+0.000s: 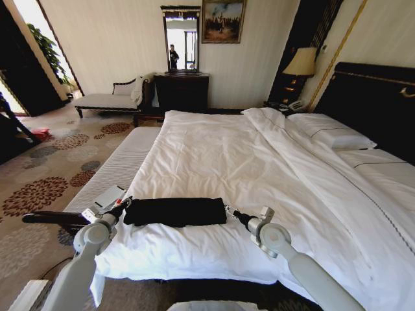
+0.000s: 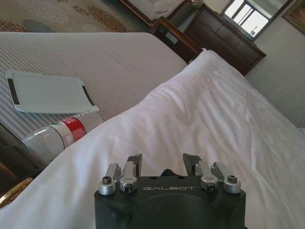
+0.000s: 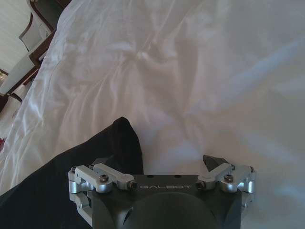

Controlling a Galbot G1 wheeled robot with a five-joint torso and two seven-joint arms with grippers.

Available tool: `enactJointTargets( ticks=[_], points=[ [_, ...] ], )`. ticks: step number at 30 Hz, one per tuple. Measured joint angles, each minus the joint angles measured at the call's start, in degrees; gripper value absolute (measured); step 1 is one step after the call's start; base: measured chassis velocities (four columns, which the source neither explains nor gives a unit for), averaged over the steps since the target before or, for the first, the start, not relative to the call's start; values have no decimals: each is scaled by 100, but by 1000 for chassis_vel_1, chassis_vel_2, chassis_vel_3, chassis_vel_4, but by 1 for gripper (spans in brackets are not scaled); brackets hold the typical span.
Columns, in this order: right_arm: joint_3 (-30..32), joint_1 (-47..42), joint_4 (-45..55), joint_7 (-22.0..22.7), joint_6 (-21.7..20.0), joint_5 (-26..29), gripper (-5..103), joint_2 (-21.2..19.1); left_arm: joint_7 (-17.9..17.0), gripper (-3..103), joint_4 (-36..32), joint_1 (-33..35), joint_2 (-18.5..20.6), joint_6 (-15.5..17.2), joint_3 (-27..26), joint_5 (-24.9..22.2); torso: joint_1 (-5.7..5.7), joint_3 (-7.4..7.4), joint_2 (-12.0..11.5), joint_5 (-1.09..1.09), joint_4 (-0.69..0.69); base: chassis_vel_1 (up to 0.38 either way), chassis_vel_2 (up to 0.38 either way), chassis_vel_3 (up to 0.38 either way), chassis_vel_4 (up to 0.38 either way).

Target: Fold the clothes on the bed.

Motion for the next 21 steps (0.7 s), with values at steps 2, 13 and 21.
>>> enactJointTargets(
  ticks=[2,13,21],
  points=[
    [-11,17,-40,-16,-14,-2,100,17,-8,57,46,-42,0,-6,-43,-15,0,0,0,0,0,0,0,0,0],
    [-34,143,-141,-181,-148,333,97,182,-188,94,463,-311,170,-18,-681,-384,0,0,0,1,0,0,0,0,0],
    [-26,147,-91,-274,-84,500,71,245,-148,100,492,-66,292,2,-995,-394,0,0,1,0,1,0,0,0,0]
  ],
)
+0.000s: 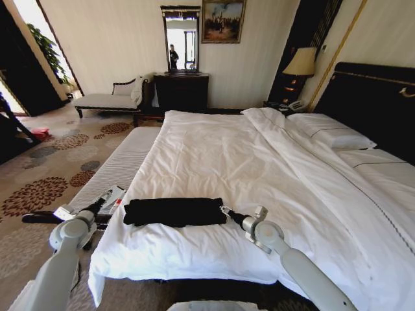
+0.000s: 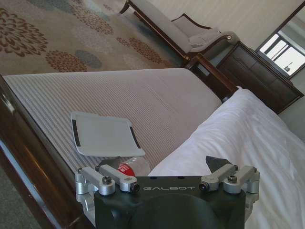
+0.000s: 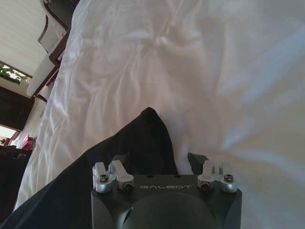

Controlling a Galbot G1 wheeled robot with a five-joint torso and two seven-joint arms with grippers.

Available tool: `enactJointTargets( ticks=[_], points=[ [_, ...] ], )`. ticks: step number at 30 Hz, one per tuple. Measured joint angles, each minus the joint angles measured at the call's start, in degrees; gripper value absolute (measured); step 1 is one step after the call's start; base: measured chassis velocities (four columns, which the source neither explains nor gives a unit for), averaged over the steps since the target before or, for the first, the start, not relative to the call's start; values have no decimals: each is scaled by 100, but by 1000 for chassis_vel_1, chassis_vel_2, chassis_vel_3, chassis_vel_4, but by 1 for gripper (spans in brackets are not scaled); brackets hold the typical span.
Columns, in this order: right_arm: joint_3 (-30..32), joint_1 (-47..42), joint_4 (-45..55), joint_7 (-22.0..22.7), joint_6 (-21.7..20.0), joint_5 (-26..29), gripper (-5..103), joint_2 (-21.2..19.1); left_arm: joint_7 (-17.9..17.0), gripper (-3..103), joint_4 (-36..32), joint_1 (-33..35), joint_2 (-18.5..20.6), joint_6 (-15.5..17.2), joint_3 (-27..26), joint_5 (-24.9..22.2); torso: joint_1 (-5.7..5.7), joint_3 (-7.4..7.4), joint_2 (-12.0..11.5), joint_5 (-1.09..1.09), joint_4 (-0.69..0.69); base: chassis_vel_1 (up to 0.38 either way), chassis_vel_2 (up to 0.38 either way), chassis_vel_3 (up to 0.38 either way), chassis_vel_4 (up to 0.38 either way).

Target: Fold the clothes on the bed.

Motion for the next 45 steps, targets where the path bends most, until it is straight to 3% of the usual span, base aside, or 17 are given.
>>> enactJointTargets(
  ticks=[7,10,14,16,20,31,37,38,40,44,45],
  points=[
    [-57,-24,45,-83,25,-37,43,71,8,100,20,117,16,54,-90,25,0,0,0,0,0,0,0,0,0],
    [-69,-54,84,-94,28,-45,38,74,4,100,-6,153,10,64,-92,43,0,0,0,0,-1,0,0,0,0],
    [-69,-139,213,-119,45,-56,17,71,-2,100,-41,233,-6,79,-93,113,0,0,0,1,-1,0,0,0,0],
    [-66,-159,260,-130,56,-57,17,69,-3,100,-52,257,-9,81,-97,133,0,0,0,1,-1,0,0,0,0],
    [-15,-201,420,-140,96,-33,1,32,-6,100,-107,325,-9,83,-136,161,0,0,0,1,-1,0,0,0,0],
    [398,-249,730,159,156,418,0,-361,-9,100,-277,405,10,85,-250,142,0,0,0,1,0,0,0,0,0],
    [195,-443,710,185,120,-20,0,-187,-6,100,-281,400,-9,87,-215,204,0,0,0,1,-2,0,0,0,0],
    [149,-470,710,194,111,-78,5,-130,-6,100,-281,405,-9,87,-204,218,0,0,0,1,-2,0,0,0,0],
    [123,-487,712,201,106,-106,5,-101,-6,100,-281,411,-8,87,-197,227,0,0,0,2,-1,0,0,0,0],
    [91,-490,734,211,96,-146,27,-86,22,100,-275,427,10,78,-186,255,0,0,0,1,-1,0,0,0,0],
    [91,-490,734,211,96,-146,27,-86,22,100,-275,427,10,78,-186,255,0,0,0,1,-1,0,0,0,0]
  ],
)
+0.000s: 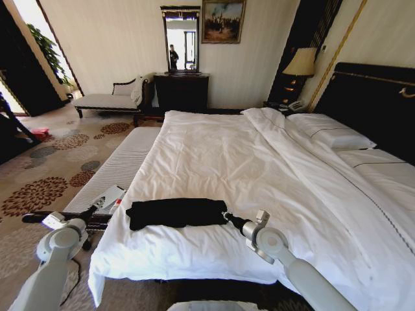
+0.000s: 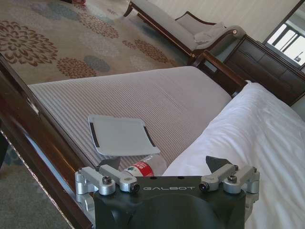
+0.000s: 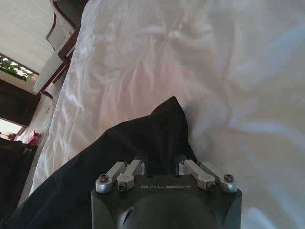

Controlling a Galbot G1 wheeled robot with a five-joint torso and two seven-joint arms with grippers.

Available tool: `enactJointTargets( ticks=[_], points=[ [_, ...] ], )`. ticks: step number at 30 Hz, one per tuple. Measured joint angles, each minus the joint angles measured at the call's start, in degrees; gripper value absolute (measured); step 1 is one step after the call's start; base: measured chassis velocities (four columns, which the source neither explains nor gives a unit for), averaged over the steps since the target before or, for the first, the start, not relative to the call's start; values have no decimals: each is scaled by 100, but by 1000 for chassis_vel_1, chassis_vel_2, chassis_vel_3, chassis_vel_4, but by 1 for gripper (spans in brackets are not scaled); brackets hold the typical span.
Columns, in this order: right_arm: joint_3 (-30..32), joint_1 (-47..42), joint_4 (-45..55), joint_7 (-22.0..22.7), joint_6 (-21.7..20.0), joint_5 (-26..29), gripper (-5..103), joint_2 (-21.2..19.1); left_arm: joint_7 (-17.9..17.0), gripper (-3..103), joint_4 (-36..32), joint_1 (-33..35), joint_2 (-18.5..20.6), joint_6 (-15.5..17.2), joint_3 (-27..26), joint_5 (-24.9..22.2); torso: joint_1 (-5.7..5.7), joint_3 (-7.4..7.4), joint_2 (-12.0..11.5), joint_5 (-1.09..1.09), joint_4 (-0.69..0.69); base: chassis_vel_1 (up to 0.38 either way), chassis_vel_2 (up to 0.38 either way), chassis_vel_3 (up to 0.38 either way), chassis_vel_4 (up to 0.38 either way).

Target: Fold the clothes on the bed.

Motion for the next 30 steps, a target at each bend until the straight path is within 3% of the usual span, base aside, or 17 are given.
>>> enactJointTargets(
  ticks=[2,4,8,9,14,21,30],
  points=[
    [41,23,-36,2,8,-69,38,-28,-6,100,-126,79,-23,9,39,1,0,0,0,0,0,0,0,0,0],
    [94,45,-45,3,20,-94,38,-39,-25,100,-271,165,-39,32,77,-2,0,0,0,0,0,0,0,0,0],
    [418,243,-26,23,205,-96,60,-162,-72,100,-1223,746,-76,98,250,-127,0,0,0,1,2,0,0,0,0],
    [418,243,-26,23,205,-96,60,-162,-72,100,-1223,746,-76,98,250,-127,0,0,0,1,2,0,0,0,0],
    [597,457,-33,77,369,-78,82,-250,-94,100,-1878,1179,-172,193,718,-63,0,0,0,0,1,0,0,0,0],
    [509,388,-32,111,314,-111,99,-213,-99,100,-1719,1083,-331,222,1005,169,0,0,-1,0,0,0,0,0,0],
    [241,95,26,175,161,-256,100,-159,-162,100,-786,551,-223,257,1016,-28,0,0,-1,0,-1,0,0,0,0]
  ],
)
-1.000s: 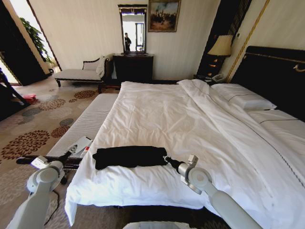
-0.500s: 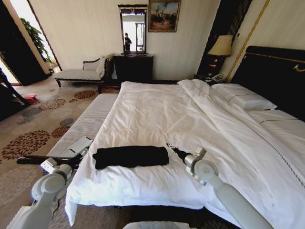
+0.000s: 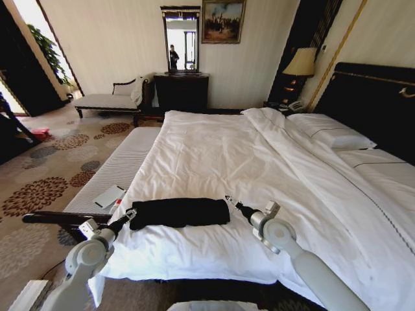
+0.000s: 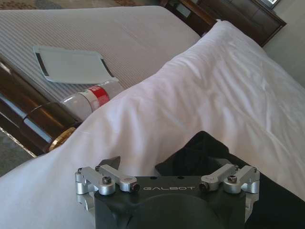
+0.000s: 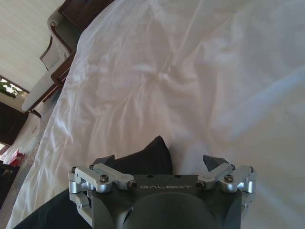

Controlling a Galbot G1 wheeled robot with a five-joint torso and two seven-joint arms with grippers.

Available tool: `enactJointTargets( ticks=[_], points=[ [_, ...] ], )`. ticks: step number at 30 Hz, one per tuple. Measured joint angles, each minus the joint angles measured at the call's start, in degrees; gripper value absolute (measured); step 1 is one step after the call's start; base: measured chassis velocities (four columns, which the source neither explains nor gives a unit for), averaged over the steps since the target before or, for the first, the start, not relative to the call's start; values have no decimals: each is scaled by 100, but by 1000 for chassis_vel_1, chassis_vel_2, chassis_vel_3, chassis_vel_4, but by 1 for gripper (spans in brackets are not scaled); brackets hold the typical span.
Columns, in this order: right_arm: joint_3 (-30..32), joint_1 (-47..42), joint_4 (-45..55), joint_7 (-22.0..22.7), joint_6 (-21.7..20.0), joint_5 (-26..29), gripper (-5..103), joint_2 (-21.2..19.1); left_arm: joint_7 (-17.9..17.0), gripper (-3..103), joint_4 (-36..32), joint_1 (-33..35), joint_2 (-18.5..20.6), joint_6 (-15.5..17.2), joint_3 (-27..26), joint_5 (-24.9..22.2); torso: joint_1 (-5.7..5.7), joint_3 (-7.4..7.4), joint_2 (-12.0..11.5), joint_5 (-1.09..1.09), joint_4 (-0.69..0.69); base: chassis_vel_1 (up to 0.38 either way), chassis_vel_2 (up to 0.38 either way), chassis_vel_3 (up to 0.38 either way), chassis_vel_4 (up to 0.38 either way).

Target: Fold the clothes on the bed.

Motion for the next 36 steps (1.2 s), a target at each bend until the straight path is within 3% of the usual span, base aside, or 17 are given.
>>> enactJointTargets(
  ticks=[2,9,21,29,32,36],
  points=[
    [-71,-36,17,49,-60,-21,100,39,-9,100,462,-288,79,9,44,3,0,-1,0,5,-1,0,0,0,0],
    [-115,-64,-73,163,-159,-23,100,61,-101,100,994,-821,151,76,112,-104,0,1,0,-4,1,0,0,0,0],
    [-221,-184,-274,170,-245,28,100,255,-116,100,-56,-591,319,35,-382,-441,0,1,0,0,2,0,0,0,0],
    [-326,-119,-419,38,-261,169,103,499,-270,100,-287,-559,519,35,-678,-620,0,0,0,0,1,0,0,0,0],
    [-333,-101,-438,-37,-224,195,100,554,-279,100,-288,-513,548,35,-722,-616,0,0,0,-1,1,0,0,0,0],
    [-316,-86,-399,-153,-143,260,79,598,-294,100,-266,-473,541,34,-734,-547,0,0,0,0,2,0,0,0,0]
  ],
)
